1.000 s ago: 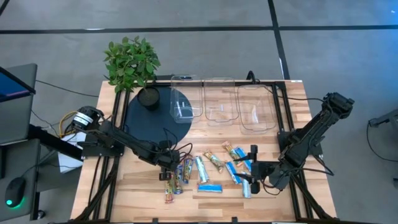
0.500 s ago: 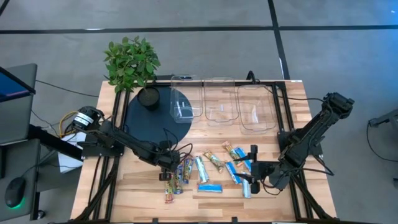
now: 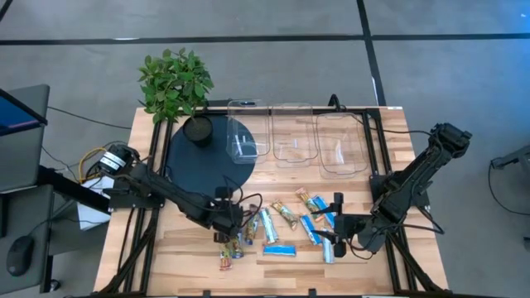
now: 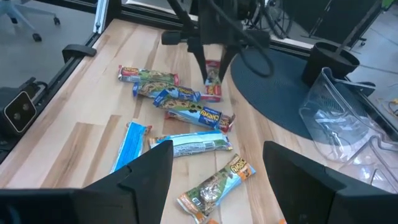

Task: Pick and place Granola Bars by type
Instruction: Put the red granola bar into the left transparent bin

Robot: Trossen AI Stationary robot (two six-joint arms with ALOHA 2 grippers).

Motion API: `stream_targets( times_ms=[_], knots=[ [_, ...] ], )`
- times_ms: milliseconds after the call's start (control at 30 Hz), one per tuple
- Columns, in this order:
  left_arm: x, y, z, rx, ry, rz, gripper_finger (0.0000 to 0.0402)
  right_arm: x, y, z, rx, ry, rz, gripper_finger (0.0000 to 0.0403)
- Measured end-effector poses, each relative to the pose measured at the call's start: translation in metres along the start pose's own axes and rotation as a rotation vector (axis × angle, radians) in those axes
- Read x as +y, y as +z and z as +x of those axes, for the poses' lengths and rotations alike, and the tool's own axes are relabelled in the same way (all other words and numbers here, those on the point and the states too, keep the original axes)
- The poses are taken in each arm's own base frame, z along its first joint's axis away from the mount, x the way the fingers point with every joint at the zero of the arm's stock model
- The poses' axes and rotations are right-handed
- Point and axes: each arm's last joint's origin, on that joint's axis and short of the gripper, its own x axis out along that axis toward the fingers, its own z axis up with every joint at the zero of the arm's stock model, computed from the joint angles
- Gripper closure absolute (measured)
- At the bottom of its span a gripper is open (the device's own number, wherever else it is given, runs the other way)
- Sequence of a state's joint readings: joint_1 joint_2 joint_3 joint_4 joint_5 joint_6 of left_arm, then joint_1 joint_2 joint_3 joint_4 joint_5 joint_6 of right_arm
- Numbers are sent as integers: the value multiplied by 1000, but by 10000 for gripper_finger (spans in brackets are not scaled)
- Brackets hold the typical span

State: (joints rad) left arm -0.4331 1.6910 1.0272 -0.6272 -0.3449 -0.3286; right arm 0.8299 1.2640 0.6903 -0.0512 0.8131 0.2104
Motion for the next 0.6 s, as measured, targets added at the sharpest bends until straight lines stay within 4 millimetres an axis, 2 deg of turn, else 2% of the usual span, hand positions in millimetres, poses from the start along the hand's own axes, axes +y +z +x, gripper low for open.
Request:
stream_targets(
  times_ms=[267, 400, 600],
  knots=[
    [3, 26, -21, -121, 138, 55, 290, 0, 0, 0, -1, 0, 2, 159],
    [9, 43, -35, -210, 284, 55, 289, 0, 0, 0, -1, 0, 2, 159],
    [40, 69, -50, -320, 527, -127, 288, 0, 0, 0, -2, 0, 3, 159]
  ],
)
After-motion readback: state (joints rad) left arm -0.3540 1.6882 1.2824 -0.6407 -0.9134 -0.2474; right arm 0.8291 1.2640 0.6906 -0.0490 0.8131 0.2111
